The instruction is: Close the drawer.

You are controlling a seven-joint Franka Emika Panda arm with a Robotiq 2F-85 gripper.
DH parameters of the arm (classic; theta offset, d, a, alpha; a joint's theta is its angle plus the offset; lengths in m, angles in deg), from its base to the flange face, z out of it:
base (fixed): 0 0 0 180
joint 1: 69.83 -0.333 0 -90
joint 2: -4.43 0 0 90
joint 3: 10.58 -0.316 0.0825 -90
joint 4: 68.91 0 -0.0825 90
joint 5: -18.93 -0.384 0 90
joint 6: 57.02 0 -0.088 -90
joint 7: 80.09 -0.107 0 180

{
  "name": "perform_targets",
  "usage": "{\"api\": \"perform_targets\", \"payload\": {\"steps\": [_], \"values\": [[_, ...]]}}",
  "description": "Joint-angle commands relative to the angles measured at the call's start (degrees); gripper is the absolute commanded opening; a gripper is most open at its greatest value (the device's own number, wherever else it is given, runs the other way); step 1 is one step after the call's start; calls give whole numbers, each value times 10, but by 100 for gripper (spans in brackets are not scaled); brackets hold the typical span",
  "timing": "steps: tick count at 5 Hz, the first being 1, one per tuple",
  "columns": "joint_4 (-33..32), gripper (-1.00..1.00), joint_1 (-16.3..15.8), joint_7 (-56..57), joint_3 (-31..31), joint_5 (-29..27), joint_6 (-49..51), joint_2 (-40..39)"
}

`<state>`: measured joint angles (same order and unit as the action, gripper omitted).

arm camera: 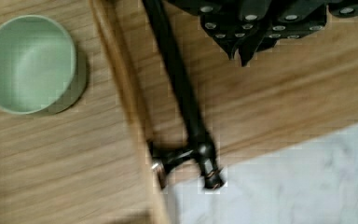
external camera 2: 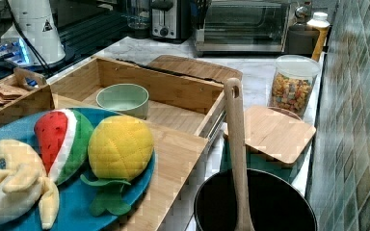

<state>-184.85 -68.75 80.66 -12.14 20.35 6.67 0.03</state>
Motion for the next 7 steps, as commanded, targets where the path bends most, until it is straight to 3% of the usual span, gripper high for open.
{"api": "perform_targets", "payload": {"steps": [1,3,4,5,7], "values": [[-77,-100,-43,79,-34,26,-67,57],[-129,-100,-62,59,-30,141,-124,36],[-109,-100,-67,50,-35,162,-90,9],[-138,-100,-61,31,-41,181,-130,7],[-132,-100,-63,1,-35,208,-145,-43]]}}
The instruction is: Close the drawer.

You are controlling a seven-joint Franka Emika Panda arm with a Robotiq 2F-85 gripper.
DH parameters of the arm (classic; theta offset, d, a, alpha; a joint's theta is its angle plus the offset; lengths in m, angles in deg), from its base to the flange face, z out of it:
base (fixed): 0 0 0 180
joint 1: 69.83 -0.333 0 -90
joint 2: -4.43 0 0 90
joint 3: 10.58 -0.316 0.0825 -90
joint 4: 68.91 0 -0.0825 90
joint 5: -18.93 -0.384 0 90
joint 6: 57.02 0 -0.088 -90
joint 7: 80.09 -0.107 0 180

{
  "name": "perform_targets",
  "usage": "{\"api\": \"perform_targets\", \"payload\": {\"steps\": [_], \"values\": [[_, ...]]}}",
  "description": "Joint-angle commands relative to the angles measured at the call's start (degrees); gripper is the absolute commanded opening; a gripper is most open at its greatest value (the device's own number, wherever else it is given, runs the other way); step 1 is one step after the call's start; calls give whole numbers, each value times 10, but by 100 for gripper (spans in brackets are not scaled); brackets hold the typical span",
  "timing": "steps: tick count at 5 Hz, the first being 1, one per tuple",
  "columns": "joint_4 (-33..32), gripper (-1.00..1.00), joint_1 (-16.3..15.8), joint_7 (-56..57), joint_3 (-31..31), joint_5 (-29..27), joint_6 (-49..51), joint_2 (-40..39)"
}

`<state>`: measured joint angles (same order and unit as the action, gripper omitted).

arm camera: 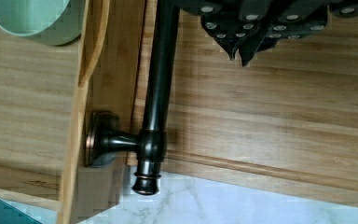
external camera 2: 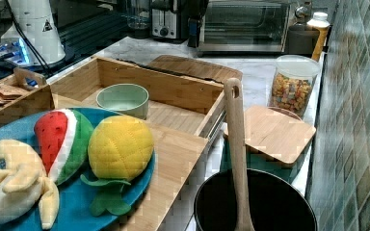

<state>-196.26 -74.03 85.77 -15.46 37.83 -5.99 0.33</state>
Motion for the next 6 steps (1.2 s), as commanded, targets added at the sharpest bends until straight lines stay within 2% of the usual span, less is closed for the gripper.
{"api": "perform_targets", "payload": {"steps": [1,4,6], "values": [[-27,-100,-9,-54,6,45,-33,-55],[-66,-100,7,-48,23,62,-77,-26],[-83,-100,47,26,47,50,-100,-5]]}}
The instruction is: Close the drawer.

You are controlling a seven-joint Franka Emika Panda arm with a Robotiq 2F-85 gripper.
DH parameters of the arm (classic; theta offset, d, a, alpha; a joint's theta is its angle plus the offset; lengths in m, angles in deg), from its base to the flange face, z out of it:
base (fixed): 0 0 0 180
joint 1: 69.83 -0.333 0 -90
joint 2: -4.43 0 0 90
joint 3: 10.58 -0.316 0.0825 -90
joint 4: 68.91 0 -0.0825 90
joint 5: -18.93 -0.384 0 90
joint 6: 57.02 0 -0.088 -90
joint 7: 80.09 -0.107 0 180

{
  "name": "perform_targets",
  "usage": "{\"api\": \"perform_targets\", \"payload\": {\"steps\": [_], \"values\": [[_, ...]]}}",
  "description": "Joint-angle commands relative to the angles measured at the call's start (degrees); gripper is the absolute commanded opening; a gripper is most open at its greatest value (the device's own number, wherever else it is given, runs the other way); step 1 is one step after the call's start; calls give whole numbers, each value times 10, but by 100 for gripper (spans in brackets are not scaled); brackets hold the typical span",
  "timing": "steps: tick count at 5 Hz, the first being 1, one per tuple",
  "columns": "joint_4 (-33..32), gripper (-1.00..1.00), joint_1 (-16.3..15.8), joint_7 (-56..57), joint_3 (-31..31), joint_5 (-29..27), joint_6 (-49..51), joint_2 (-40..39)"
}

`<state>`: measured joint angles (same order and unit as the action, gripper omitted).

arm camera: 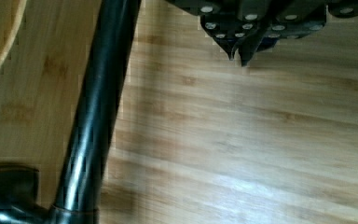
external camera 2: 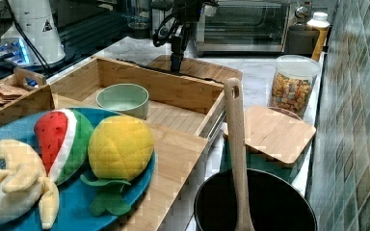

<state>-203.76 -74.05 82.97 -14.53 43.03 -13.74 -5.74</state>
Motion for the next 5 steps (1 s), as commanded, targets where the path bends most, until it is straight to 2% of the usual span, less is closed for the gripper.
{"api": "perform_targets", "payload": {"steps": [1,2,3,4,5], "values": [[-10,-100,62,94,58,-10,-48,50],[2,-100,70,135,80,-26,-44,44],[5,-100,93,166,85,-35,-41,51],[11,-100,87,191,121,-43,-40,57],[16,-100,133,240,121,-56,-68,50]]}}
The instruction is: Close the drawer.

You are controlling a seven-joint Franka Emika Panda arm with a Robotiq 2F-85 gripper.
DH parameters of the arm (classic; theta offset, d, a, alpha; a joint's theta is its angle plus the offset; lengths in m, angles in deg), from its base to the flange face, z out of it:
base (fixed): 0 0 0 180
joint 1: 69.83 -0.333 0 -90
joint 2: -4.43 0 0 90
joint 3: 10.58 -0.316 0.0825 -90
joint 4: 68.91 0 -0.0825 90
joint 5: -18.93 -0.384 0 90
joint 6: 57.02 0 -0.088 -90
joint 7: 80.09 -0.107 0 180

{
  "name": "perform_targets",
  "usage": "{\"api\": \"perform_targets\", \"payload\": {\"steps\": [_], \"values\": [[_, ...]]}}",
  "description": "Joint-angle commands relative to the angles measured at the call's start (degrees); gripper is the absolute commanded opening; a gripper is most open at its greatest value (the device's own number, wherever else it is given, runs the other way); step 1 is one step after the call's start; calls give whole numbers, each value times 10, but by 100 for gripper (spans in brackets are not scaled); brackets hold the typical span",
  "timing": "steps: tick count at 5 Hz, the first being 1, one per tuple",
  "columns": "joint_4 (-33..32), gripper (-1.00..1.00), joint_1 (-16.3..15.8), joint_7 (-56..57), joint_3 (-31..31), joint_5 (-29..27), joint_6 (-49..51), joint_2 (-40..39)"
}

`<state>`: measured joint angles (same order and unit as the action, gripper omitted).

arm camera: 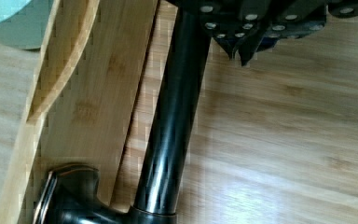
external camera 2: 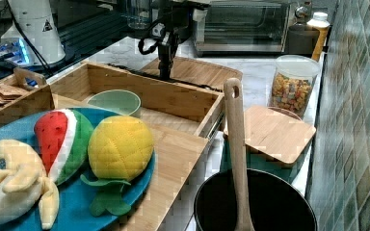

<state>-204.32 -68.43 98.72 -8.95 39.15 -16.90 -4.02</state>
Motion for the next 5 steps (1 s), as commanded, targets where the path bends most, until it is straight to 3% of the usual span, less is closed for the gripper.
{"api": "perform_targets", "payload": {"steps": [1,2,3,5], "values": [[23,-100,95,134,93,-40,-87,14],[36,-100,114,181,114,-57,-101,0],[56,-100,95,231,168,-65,-93,-7],[105,-100,166,328,156,-108,-164,-84]]}}
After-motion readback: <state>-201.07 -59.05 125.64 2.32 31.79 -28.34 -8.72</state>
